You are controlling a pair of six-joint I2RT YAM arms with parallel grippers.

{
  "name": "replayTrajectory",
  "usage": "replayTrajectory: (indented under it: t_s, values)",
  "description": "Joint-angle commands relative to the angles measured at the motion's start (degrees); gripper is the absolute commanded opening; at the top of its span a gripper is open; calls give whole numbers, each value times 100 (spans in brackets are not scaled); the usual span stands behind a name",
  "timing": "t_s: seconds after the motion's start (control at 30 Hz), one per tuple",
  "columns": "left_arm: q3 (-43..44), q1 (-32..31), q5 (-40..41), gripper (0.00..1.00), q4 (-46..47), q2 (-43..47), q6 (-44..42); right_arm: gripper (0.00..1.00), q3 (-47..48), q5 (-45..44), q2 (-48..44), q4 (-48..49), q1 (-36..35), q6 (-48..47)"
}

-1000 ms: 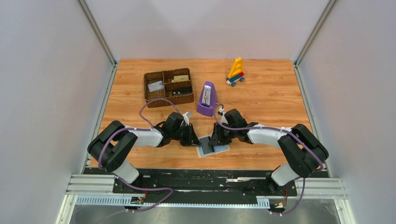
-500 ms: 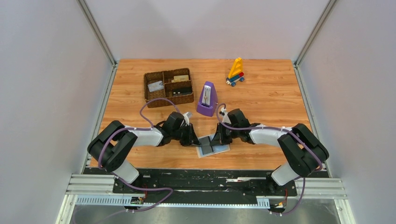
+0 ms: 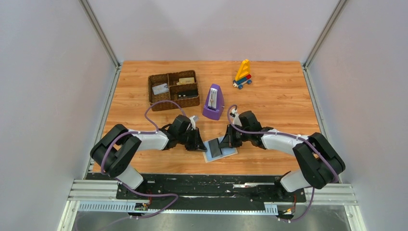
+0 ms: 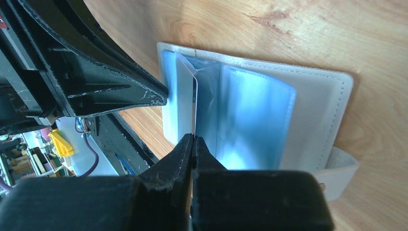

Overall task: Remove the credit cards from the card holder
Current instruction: Remove the credit card from the card holder.

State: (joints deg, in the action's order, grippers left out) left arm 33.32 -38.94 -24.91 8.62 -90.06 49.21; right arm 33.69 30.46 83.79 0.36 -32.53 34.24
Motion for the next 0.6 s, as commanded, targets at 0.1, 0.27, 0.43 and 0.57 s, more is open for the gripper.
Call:
replayTrajectory:
  t_s: [0.1, 0.27, 0.43, 0.57]
  values:
    - [9, 0, 451, 17, -517, -181, -353, 0, 84, -189, -314, -348, 73, -233]
    - [-14, 0, 455, 17, -510, -179, -355, 0, 50, 150, -437, -356, 229, -313]
    - [-15, 0, 437, 17, -515, -218, -364, 0, 68, 652, -390, -335, 348, -371]
    - [-10, 0, 429, 17, -524, -196, -368, 0, 25, 646, -530, -383, 446, -340]
